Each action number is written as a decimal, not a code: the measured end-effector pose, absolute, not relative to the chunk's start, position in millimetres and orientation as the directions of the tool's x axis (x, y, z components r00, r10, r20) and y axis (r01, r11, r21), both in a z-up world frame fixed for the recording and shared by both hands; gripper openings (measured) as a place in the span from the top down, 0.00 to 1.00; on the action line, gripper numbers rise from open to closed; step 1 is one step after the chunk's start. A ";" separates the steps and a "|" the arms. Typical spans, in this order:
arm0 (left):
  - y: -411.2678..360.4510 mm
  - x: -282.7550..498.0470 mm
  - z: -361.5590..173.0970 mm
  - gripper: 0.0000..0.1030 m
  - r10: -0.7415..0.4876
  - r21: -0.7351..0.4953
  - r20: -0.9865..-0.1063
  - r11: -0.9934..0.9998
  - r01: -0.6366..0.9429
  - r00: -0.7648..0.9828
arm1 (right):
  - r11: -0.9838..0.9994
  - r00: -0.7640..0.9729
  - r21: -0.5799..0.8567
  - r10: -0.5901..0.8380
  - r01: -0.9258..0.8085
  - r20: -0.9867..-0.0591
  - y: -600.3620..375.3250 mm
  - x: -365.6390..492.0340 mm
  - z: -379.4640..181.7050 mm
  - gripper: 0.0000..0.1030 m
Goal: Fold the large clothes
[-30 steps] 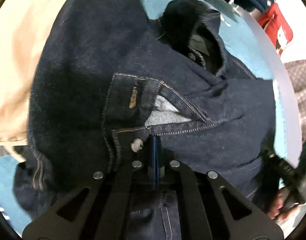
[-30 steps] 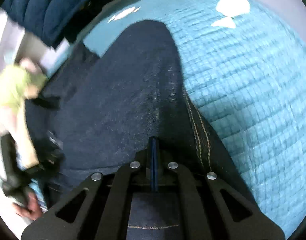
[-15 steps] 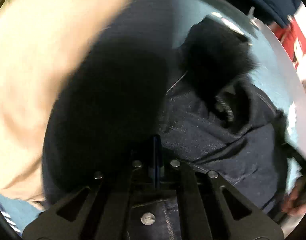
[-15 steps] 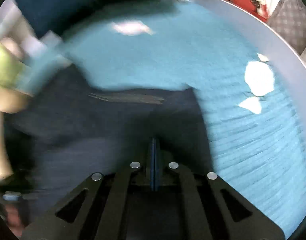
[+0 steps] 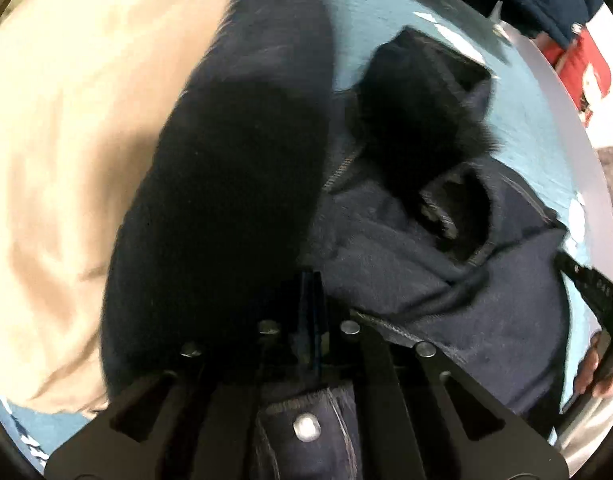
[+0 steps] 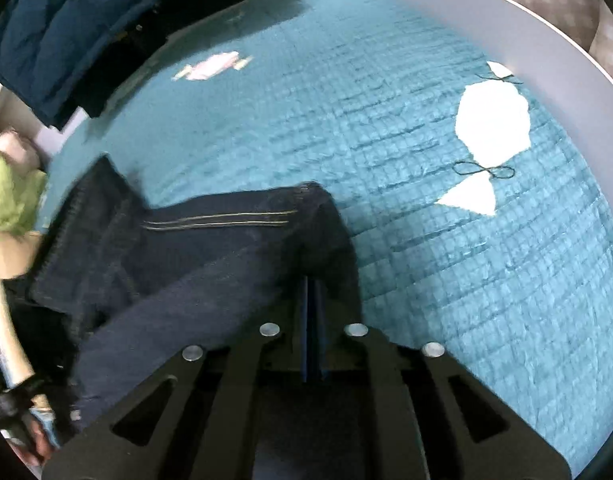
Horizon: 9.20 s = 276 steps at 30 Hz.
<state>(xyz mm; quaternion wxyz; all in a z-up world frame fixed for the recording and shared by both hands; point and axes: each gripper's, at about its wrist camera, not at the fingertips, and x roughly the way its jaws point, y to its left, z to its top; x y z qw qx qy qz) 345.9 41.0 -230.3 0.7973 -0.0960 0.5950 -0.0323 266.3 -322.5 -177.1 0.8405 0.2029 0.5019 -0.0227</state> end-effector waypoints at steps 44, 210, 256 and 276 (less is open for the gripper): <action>91.3 321.4 -123.1 0.87 -0.047 -0.079 -0.848 0.996 -0.038 0.528 | 0.944 0.648 0.261 0.070 0.204 -0.759 -315.7 246.7 -82.1 0.91; 118.9 46.7 -238.9 0.98 -0.072 -0.103 -0.898 0.994 -0.048 0.434 | 0.947 0.498 0.302 0.212 0.108 -0.841 -264.7 -41.4 -178.1 1.00; 94.2 -25.1 -211.4 0.53 -0.047 -0.020 -0.941 0.996 0.084 0.336 | 0.815 0.531 0.436 0.192 0.382 -0.825 -375.6 -119.9 -158.7 0.12; 87.0 4.0 -208.0 0.52 -0.094 -0.067 -0.936 0.994 0.090 0.340 | 0.622 0.527 0.670 0.439 0.405 -0.727 -379.2 -114.3 -206.2 0.71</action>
